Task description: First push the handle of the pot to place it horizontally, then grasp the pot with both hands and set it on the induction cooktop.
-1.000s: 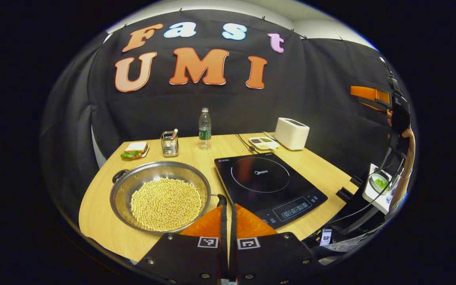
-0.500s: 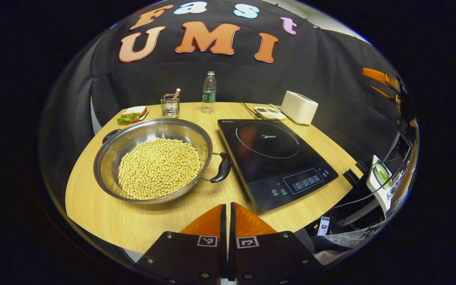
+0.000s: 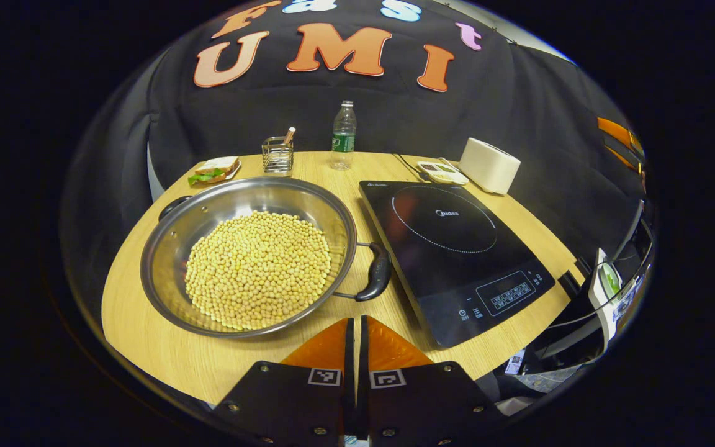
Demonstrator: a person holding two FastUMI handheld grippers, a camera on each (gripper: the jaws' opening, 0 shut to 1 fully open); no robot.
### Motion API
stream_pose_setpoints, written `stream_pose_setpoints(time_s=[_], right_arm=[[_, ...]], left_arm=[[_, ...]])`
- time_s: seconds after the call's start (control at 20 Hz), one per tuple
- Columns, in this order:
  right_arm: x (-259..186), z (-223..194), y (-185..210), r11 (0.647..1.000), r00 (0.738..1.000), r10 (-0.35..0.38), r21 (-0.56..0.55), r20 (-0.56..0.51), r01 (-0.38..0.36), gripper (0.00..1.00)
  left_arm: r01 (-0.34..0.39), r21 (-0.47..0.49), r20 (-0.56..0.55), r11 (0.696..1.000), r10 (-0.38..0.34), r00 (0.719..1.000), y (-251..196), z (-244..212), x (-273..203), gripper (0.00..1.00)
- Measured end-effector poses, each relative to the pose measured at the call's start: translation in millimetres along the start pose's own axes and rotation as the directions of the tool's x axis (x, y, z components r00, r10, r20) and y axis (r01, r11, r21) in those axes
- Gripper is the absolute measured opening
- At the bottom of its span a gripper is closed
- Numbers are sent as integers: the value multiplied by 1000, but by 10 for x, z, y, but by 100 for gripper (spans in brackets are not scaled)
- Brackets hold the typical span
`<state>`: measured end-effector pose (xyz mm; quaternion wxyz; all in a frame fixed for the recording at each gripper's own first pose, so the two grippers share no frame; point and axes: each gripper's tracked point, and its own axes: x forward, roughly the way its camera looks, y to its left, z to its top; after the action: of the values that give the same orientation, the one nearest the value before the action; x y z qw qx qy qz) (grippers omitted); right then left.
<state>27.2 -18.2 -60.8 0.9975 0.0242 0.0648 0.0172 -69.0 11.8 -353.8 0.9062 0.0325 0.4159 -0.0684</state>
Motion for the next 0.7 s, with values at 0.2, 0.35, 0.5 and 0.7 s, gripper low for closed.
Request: stream_pose_setpoints(time_s=[0.2,0.35,0.5,0.7], right_arm=[[-20,94,-52,1000,1000,-11,5,21,11,95],[-25,130,-56,1000,1000,-10,0,26,10,95],[-22,176,-88,1000,999,-13,-3,36,13,95],[-9,188,-142,1000,999,-18,4,37,18,95]], left_arm=[[16,-21,-29,1000,-16,999,-42,-12,126,3],[14,-15,-28,1000,-14,1000,-51,32,176,2],[13,-21,-32,1000,-14,999,-68,66,220,2],[14,-40,-30,999,-15,999,-98,136,312,2]])
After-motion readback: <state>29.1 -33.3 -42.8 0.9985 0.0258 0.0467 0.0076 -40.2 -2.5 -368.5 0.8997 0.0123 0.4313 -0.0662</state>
